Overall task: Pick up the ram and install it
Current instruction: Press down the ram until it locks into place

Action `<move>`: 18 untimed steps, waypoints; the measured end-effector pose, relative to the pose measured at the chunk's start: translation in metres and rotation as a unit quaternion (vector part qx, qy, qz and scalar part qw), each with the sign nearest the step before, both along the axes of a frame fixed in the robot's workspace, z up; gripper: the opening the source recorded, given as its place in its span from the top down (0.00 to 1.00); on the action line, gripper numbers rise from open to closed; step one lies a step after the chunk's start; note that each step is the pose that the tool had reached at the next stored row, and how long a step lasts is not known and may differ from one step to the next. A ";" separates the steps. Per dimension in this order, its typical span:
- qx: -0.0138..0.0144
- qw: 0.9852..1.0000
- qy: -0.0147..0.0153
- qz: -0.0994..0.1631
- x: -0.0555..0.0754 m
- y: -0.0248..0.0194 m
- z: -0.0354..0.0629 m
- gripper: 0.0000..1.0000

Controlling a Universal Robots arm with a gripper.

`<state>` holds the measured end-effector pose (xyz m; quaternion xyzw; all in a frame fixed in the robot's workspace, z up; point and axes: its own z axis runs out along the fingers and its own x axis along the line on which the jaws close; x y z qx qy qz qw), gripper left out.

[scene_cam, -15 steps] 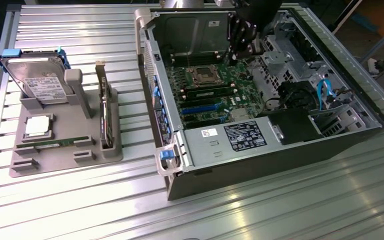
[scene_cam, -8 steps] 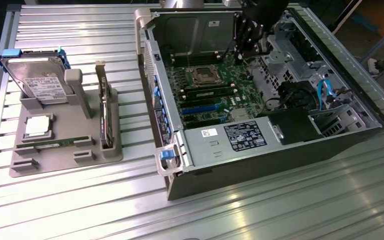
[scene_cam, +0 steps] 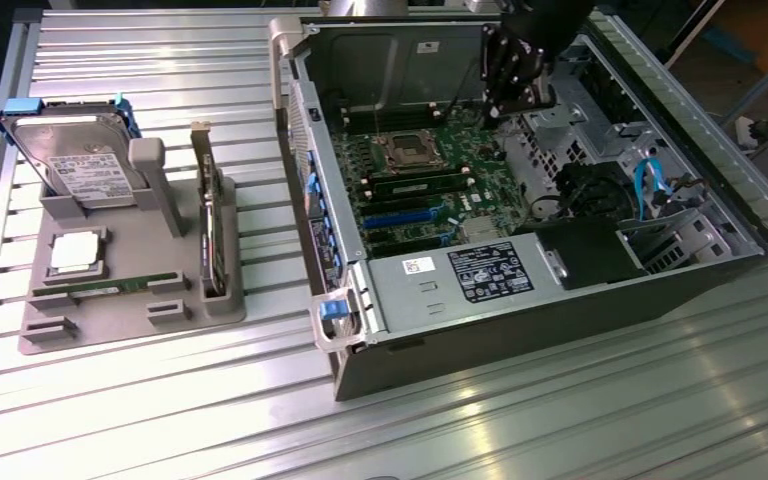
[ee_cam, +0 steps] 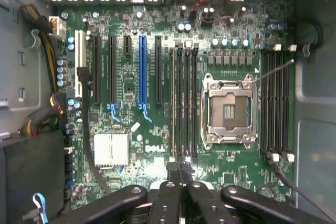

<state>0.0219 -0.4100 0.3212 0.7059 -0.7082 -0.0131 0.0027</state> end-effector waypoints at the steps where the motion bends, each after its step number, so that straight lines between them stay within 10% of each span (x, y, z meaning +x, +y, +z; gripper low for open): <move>1: 0.000 1.000 0.000 0.000 0.002 0.0000 0.0000 0.89; 18: 0.000 1.000 0.000 0.000 0.005 0.0000 -0.0042 0.89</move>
